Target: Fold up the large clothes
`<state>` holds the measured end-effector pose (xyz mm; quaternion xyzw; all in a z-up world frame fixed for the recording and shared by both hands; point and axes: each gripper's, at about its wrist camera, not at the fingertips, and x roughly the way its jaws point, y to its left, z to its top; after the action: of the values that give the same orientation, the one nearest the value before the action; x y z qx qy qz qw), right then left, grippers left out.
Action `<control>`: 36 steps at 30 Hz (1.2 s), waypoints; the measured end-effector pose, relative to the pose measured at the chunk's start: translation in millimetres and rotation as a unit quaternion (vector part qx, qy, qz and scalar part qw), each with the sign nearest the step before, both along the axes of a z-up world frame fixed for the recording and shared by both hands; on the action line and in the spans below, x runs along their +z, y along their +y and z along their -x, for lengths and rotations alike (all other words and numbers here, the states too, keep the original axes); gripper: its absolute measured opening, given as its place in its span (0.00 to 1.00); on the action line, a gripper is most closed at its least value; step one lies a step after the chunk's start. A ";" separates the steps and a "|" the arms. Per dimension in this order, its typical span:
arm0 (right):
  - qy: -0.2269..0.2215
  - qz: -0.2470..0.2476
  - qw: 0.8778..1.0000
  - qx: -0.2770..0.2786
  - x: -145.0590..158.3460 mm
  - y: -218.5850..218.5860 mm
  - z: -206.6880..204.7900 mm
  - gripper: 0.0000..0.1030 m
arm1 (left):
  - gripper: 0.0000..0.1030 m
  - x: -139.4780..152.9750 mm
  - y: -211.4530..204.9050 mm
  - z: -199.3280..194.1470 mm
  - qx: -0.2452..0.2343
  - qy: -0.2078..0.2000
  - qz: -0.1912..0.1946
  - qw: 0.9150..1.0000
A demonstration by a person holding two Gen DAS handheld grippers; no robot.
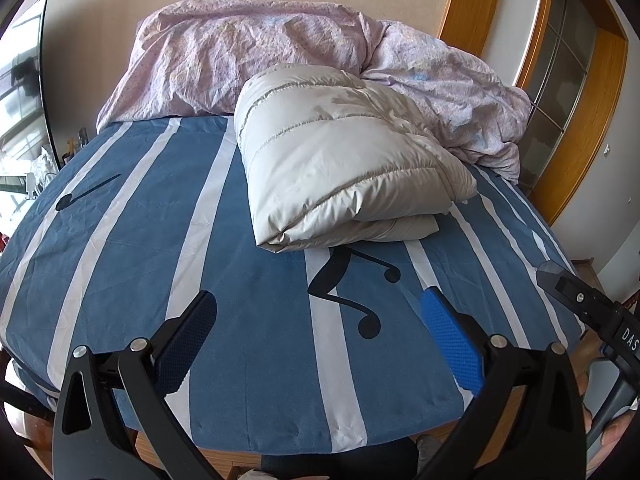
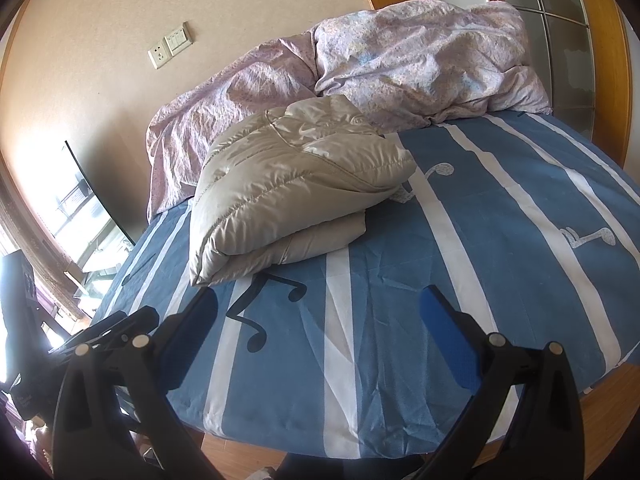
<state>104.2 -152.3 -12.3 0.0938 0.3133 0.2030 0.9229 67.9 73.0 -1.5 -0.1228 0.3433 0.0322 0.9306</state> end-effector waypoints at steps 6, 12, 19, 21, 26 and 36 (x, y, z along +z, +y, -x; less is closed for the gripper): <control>0.001 -0.001 1.000 -0.001 -0.5 0.0 -0.3 0.98 | 0.99 -2.1 -1.4 -0.1 -0.003 0.000 0.001 1.000; 0.000 -0.001 1.000 -0.001 -0.8 0.5 -0.6 0.98 | 0.99 -3.4 -2.3 -0.2 -0.004 0.001 0.002 1.000; 0.001 -0.001 1.000 -0.001 -0.6 0.1 -1.1 0.98 | 0.99 -3.4 -3.1 -0.6 -0.003 0.001 0.000 1.000; 0.001 -0.001 1.000 -0.001 -0.4 -0.3 -1.4 0.98 | 0.99 -3.5 -3.0 -0.6 -0.004 0.001 0.001 1.000; 0.001 -0.002 1.000 -0.001 -0.8 -0.3 -2.0 0.98 | 0.99 -4.8 -4.3 -0.9 -0.006 0.001 0.004 1.000; 0.002 -0.001 1.000 -0.001 -1.4 -0.6 -2.8 0.98 | 0.99 -6.9 -3.1 -3.8 -0.011 0.001 0.012 1.000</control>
<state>107.0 -152.9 -13.8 0.0957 0.3144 0.2018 0.9226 71.7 69.9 -8.4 -0.1303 0.3463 0.0182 0.9288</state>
